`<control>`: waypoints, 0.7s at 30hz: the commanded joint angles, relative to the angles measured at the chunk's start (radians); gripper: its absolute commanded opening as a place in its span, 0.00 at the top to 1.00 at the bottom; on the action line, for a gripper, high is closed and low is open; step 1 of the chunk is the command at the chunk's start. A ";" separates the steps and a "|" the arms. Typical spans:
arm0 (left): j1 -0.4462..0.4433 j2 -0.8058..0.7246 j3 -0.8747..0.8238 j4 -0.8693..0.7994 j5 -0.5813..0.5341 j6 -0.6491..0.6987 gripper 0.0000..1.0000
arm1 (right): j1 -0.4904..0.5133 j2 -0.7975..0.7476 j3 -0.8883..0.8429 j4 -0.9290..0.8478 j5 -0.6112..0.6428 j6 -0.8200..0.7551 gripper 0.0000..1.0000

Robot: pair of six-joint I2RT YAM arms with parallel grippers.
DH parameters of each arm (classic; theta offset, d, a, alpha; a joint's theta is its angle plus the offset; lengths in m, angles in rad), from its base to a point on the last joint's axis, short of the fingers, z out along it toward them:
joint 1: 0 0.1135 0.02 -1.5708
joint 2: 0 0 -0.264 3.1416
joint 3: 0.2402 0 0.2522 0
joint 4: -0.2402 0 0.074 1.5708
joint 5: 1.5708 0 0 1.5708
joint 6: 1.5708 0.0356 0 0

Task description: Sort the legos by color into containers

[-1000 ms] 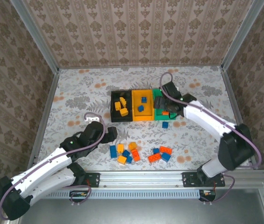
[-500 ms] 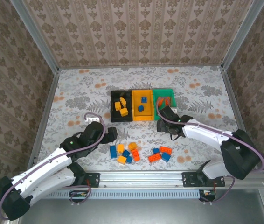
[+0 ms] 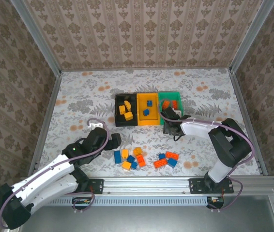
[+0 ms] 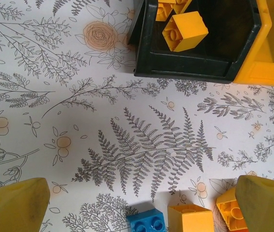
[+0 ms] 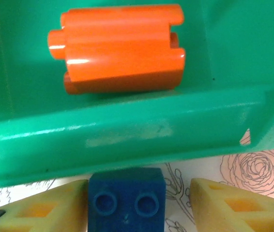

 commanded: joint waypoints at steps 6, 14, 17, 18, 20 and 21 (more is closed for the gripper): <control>0.010 -0.023 -0.002 -0.025 0.005 -0.016 0.00 | -0.009 -0.050 -0.014 0.008 -0.043 -0.018 0.62; 0.013 -0.041 0.008 -0.046 -0.001 -0.013 0.00 | 0.103 -0.311 0.024 -0.122 -0.105 -0.084 0.68; 0.015 -0.036 0.012 -0.057 0.004 -0.017 0.00 | 0.148 -0.286 0.142 -0.146 -0.115 -0.112 0.66; 0.017 -0.033 0.010 -0.061 0.005 -0.020 0.00 | 0.154 -0.246 0.184 -0.145 -0.116 -0.119 0.65; 0.018 -0.025 0.010 -0.068 0.013 -0.026 0.00 | 0.154 -0.158 0.275 -0.148 -0.096 -0.128 0.65; 0.018 -0.017 0.009 -0.068 0.021 -0.025 0.00 | 0.155 -0.110 0.321 -0.145 -0.082 -0.135 0.65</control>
